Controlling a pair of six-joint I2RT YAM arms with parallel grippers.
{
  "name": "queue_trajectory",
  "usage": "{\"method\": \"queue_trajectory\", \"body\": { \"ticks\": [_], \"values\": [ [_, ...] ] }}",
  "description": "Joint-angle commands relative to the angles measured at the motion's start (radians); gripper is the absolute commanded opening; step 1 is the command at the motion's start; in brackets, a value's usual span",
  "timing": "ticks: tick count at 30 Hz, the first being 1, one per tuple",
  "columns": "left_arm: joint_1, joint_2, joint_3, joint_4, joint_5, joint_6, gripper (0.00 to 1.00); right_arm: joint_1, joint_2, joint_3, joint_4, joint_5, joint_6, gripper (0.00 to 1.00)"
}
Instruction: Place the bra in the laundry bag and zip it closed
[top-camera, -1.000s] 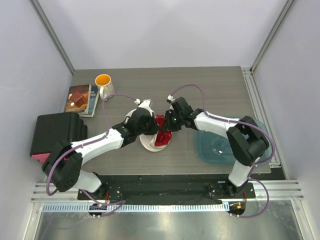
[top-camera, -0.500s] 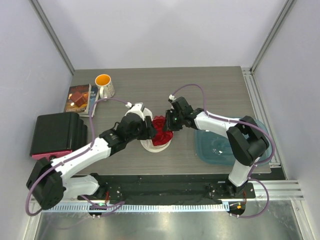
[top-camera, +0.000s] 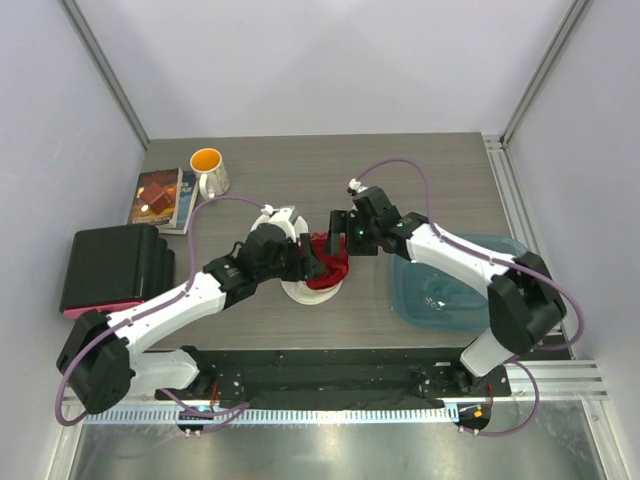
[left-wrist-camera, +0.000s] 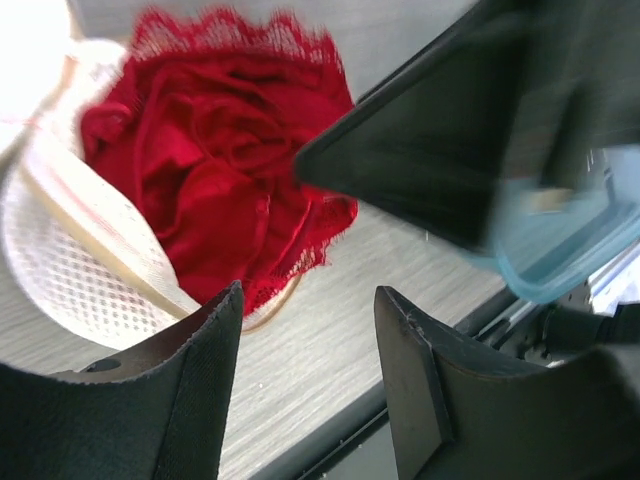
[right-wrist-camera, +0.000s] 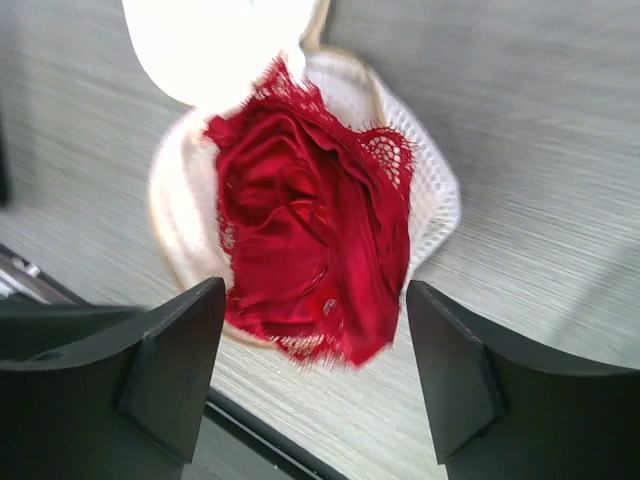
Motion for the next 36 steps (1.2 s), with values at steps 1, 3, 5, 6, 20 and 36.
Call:
{"method": "queue_trajectory", "body": {
  "ticks": [1, 3, 5, 6, 20, 36],
  "values": [
    [-0.044, 0.061, 0.069, 0.05, 0.045, 0.001, 0.57, -0.019, -0.143, -0.01, -0.074, 0.143, 0.0, 0.8],
    [-0.071, 0.09, 0.114, 0.031, -0.021, 0.002, 0.58, -0.05, -0.166, -0.025, -0.097, 0.215, 0.009, 0.8],
    [-0.122, 0.139, 0.152, -0.007, -0.171, 0.013, 0.6, -0.117, -0.211, -0.057, -0.106, 0.23, 0.023, 0.8],
    [-0.137, 0.161, 0.195, -0.025, -0.205, 0.017, 0.61, -0.137, -0.229, -0.068, -0.108, 0.233, 0.029, 0.8],
    [-0.238, 0.544, 0.605, -0.39, -0.536, -0.096, 0.77, -0.203, -0.38, -0.111, -0.171, 0.299, -0.008, 0.8],
    [-0.231, 0.719, 0.727, -0.443, -0.541, -0.137, 0.58, -0.203, -0.429, -0.145, -0.178, 0.325, -0.025, 0.8]
  ]
}}
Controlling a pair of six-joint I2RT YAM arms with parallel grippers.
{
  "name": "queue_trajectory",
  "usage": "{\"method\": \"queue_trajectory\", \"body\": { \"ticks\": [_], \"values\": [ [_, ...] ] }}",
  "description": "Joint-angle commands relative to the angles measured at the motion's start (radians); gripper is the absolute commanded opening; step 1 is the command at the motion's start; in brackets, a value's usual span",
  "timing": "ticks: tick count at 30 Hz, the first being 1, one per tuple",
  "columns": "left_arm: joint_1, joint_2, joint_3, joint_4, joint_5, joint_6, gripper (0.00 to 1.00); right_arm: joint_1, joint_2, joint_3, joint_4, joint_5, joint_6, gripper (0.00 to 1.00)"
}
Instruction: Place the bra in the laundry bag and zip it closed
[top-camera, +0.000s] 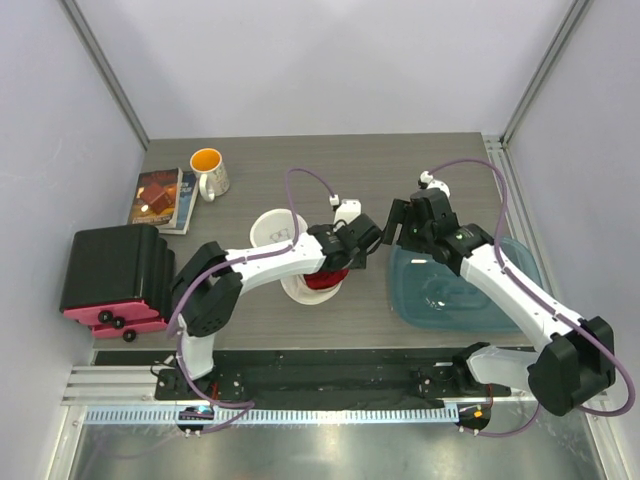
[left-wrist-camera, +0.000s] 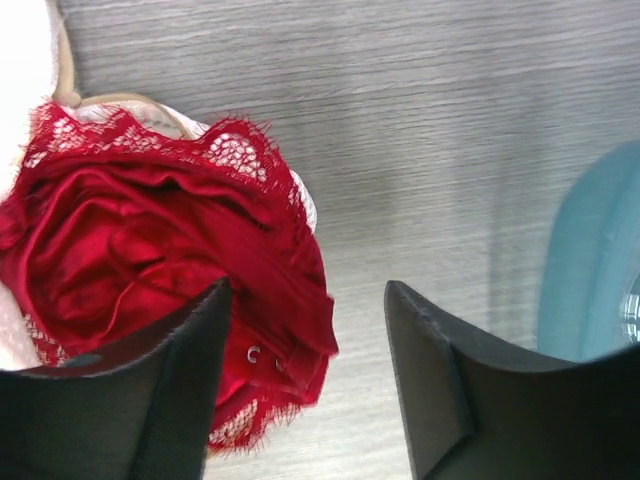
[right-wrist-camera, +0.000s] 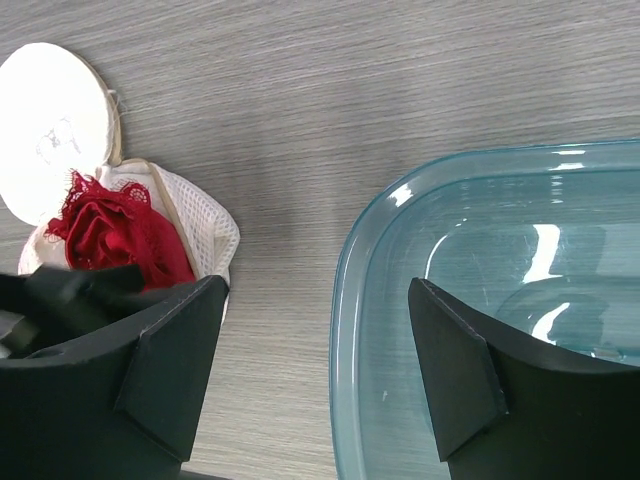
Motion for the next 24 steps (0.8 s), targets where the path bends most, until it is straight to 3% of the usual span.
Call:
{"method": "queue_trajectory", "body": {
  "ticks": [1, 6, 7, 8, 10, 14, 16, 24],
  "values": [
    [0.006, 0.017, 0.042, -0.02, -0.049, 0.0, 0.54, 0.003, -0.043, -0.009, -0.004, 0.005, -0.023, 0.8],
    [0.035, -0.018, 0.009, 0.001, -0.032, 0.033, 0.16, 0.009, -0.029, -0.051, 0.073, -0.117, -0.004, 0.78],
    [0.038, -0.025, -0.003, 0.0, -0.032, 0.038, 0.04, 0.015, -0.014, -0.058, 0.093, -0.13, 0.002, 0.76],
    [0.043, -0.054, -0.014, 0.004, -0.028, 0.042, 0.0, 0.018, -0.003, -0.068, 0.134, -0.173, 0.01, 0.73],
    [0.047, -0.085, -0.065, 0.029, -0.002, 0.047, 0.0, 0.024, 0.023, -0.086, 0.171, -0.238, 0.033, 0.69],
    [0.054, -0.174, -0.142, 0.073, 0.003, 0.053, 0.0, 0.055, 0.095, -0.121, 0.324, -0.313, 0.071, 0.49],
    [0.06, -0.199, -0.182, 0.093, 0.026, 0.058, 0.0, 0.076, 0.124, -0.124, 0.376, -0.324, 0.076, 0.45],
    [0.064, -0.265, -0.245, 0.135, 0.045, 0.055, 0.0, 0.193, 0.202, -0.161, 0.536, -0.316, 0.123, 0.46]
  ]
}}
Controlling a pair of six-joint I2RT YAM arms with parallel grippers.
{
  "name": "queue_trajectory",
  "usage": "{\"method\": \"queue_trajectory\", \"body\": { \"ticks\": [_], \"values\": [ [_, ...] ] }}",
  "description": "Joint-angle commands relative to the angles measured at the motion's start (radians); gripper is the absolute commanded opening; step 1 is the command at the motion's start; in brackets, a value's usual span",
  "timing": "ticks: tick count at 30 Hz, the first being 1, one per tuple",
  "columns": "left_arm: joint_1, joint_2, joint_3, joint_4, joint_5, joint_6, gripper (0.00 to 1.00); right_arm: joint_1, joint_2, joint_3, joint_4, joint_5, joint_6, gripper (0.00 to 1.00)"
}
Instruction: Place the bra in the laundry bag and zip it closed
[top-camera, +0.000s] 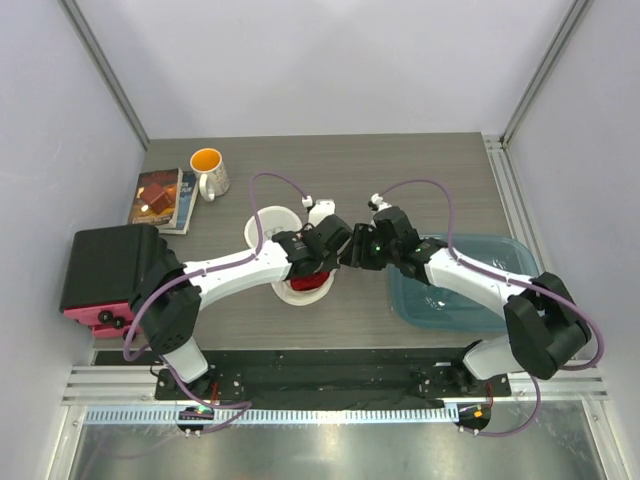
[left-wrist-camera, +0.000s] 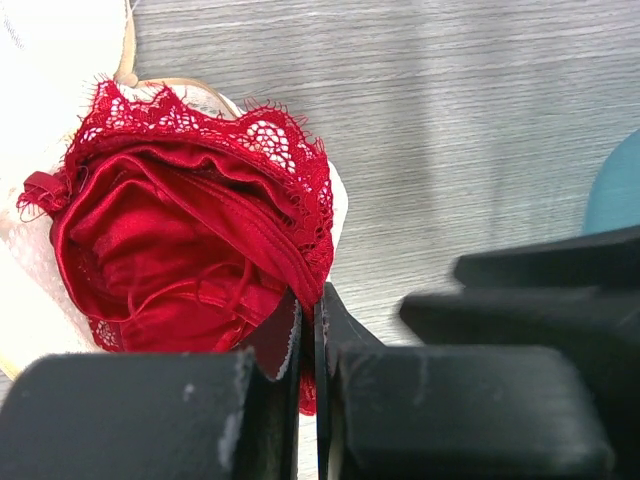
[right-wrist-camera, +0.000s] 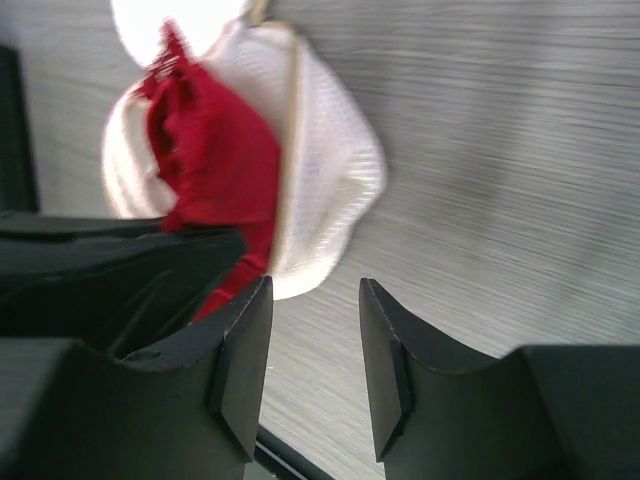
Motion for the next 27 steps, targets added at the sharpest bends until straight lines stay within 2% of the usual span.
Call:
{"method": "queue_trajectory", "body": {
  "ticks": [1, 8, 13, 16, 27],
  "values": [
    [0.006, -0.051, -0.014, 0.051, -0.001, 0.015, 0.0, 0.054, 0.014, -0.023, 0.19, -0.013, 0.044, 0.48],
    [0.006, -0.094, -0.043, 0.068, -0.007, 0.012, 0.0, 0.081, 0.067, -0.072, 0.306, -0.039, 0.099, 0.5],
    [0.006, -0.117, -0.054, 0.072, -0.009, 0.014, 0.0, 0.086, 0.072, -0.152, 0.424, -0.025, 0.155, 0.41],
    [0.006, -0.126, -0.058, 0.079, -0.007, 0.017, 0.0, 0.095, 0.084, -0.172, 0.486, -0.045, 0.168, 0.41],
    [0.007, -0.123, -0.058, 0.045, -0.033, 0.023, 0.0, 0.113, 0.158, -0.149, 0.557, -0.064, 0.181, 0.49]
  ]
}}
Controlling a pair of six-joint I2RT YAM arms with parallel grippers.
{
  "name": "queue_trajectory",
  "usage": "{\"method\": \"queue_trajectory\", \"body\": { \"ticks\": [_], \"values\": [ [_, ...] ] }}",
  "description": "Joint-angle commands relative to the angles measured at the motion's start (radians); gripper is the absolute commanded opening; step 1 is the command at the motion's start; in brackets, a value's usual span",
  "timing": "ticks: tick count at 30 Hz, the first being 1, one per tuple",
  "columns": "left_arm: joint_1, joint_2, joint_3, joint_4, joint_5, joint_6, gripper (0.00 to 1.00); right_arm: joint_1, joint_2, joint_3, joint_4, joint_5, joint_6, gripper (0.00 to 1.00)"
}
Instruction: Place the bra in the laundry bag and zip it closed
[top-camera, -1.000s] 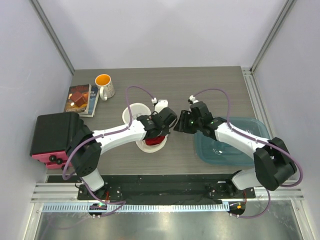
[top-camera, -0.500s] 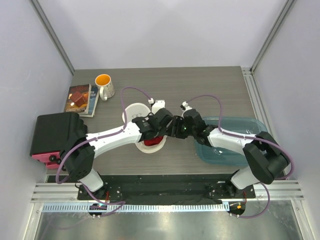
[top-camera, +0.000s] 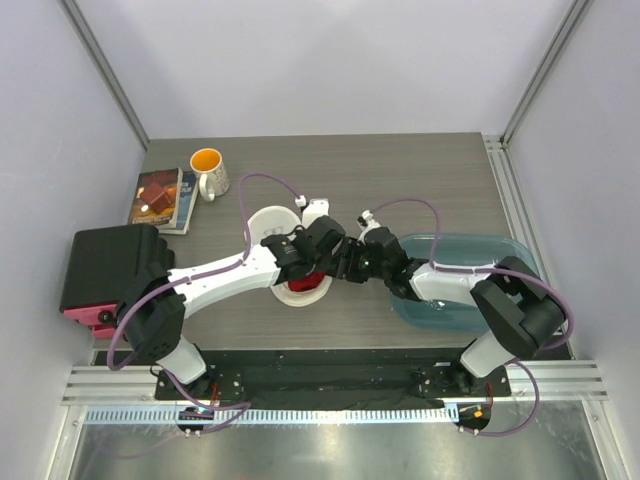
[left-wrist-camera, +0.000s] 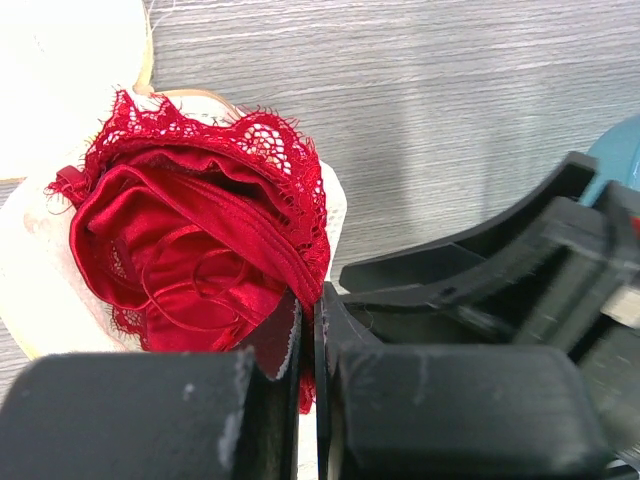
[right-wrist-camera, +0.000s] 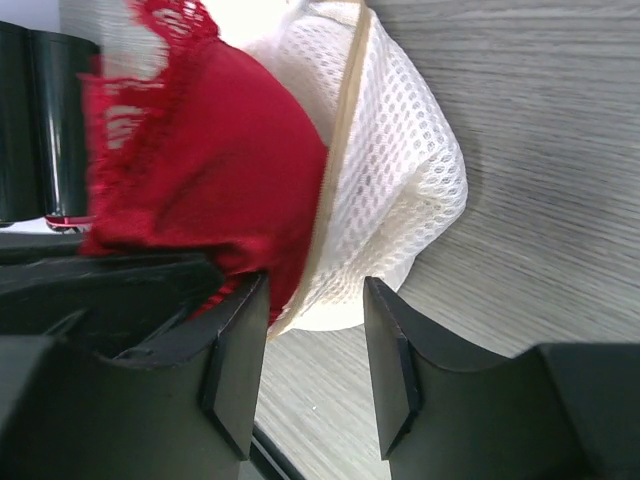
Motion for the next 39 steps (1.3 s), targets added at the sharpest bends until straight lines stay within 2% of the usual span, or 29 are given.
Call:
{"method": "queue_trajectory", "body": {
  "ticks": [1, 9, 12, 13, 15, 16, 23, 29, 34, 39],
  "values": [
    [0.004, -0.038, -0.003, 0.013, -0.03, 0.004, 0.0, 0.012, 0.046, 0.036, 0.086, -0.003, 0.014, 0.49],
    [0.004, -0.041, -0.009, 0.018, -0.019, 0.007, 0.0, 0.026, 0.086, 0.065, 0.091, 0.048, 0.016, 0.43],
    [0.004, -0.035, -0.009, 0.0, -0.022, 0.015, 0.0, 0.035, 0.072, 0.093, 0.027, 0.094, -0.009, 0.33],
    [0.004, -0.034, -0.011, -0.007, -0.028, 0.016, 0.0, 0.038, 0.065, 0.097, 0.002, 0.12, -0.018, 0.18],
    [0.006, -0.028, -0.02, -0.014, -0.03, 0.019, 0.0, 0.047, 0.037, 0.102, -0.01, 0.14, -0.039, 0.05],
    [0.006, -0.026, -0.023, -0.016, -0.033, 0.018, 0.0, 0.052, 0.029, 0.101, -0.013, 0.164, -0.044, 0.01],
    [0.011, -0.012, -0.047, -0.019, -0.033, 0.009, 0.0, 0.081, -0.017, 0.105, -0.033, 0.261, -0.079, 0.01],
    [0.023, 0.028, -0.032, -0.013, 0.008, 0.03, 0.0, 0.128, -0.11, 0.139, -0.13, 0.351, -0.131, 0.01],
    [0.08, 0.055, -0.113, 0.177, 0.184, 0.007, 0.0, 0.133, -0.17, 0.125, -0.16, 0.4, -0.064, 0.01],
    [0.106, 0.132, -0.112, 0.222, 0.232, 0.022, 0.0, 0.147, -0.199, 0.119, -0.2, 0.445, -0.062, 0.01]
  ]
}}
